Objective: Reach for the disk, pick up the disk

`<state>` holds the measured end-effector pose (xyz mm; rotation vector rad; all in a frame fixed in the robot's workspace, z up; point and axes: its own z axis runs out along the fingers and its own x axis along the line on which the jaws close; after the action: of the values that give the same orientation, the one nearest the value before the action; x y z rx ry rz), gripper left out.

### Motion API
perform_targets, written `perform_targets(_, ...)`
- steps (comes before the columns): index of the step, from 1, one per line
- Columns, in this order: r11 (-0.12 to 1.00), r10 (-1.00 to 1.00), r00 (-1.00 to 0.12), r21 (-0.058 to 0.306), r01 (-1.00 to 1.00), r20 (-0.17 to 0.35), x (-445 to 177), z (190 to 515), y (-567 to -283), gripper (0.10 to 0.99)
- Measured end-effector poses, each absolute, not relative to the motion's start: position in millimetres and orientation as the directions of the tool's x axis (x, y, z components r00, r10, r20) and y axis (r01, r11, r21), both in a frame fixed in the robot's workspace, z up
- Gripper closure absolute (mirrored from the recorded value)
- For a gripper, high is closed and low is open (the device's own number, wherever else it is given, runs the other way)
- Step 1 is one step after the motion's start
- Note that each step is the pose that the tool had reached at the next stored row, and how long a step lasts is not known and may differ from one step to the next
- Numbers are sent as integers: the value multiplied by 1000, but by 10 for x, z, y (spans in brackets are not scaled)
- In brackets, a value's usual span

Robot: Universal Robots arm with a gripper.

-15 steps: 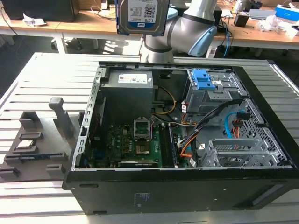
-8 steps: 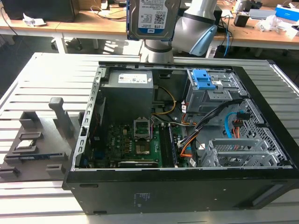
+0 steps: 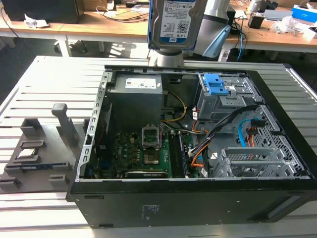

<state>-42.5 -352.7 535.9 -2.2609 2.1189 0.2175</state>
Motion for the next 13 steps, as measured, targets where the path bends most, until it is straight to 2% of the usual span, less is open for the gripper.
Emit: perform_targets(13,-69,-990,60,71,-995,-125,156,5041,-3511,718)
